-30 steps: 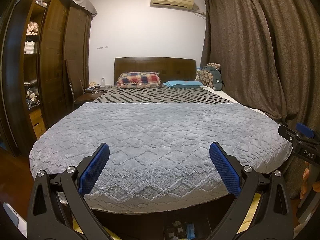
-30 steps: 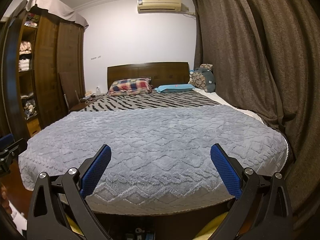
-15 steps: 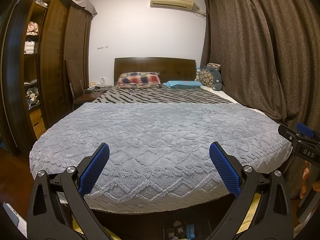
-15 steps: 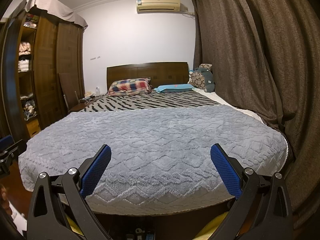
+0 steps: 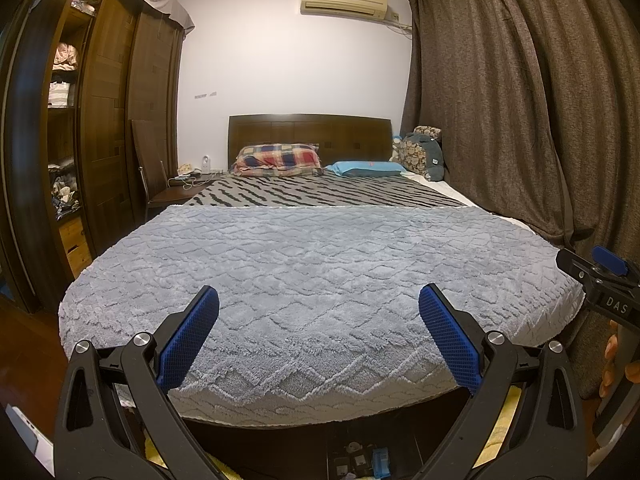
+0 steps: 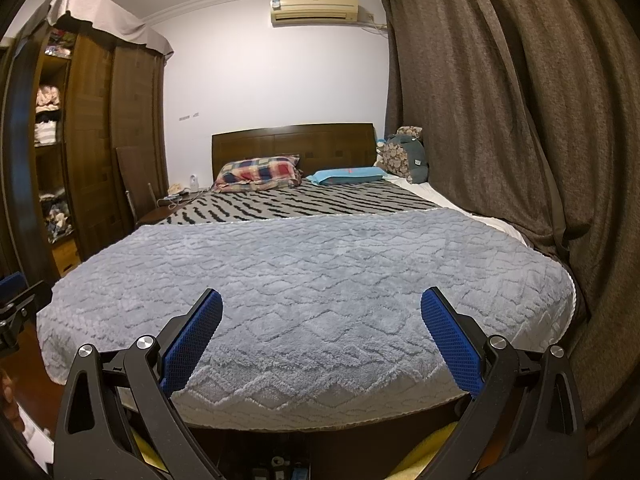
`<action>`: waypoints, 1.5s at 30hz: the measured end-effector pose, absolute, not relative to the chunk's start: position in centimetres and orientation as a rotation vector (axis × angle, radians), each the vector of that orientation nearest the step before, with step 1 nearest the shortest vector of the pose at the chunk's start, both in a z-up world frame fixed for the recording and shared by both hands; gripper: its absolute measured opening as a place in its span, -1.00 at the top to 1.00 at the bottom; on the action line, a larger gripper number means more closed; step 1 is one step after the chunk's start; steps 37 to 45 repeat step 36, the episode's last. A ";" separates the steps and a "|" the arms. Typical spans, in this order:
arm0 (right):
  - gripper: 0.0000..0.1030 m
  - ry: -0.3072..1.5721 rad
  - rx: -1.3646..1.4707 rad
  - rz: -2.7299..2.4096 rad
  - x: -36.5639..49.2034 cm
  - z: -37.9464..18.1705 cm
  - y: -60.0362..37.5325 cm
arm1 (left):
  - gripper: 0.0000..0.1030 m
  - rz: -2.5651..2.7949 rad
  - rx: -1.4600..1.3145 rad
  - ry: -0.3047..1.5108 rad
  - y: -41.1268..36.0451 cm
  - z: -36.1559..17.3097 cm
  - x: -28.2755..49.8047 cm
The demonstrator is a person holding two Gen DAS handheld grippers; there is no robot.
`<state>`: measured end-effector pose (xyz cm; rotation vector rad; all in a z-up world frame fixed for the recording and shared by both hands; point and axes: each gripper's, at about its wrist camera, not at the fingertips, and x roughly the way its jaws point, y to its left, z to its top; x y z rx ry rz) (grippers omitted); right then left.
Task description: Collect trash
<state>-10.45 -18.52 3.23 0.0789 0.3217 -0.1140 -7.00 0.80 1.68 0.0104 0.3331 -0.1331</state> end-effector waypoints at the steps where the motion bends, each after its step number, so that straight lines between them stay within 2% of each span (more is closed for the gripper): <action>1: -0.94 0.322 0.080 -0.115 -10.4 3.3 -18.5 | -0.84 -0.133 0.010 0.333 0.8 1.7 -7.0; 45: -0.94 0.327 0.087 -0.124 -10.6 3.1 -18.3 | -0.84 -0.119 0.014 0.347 0.6 1.8 -6.9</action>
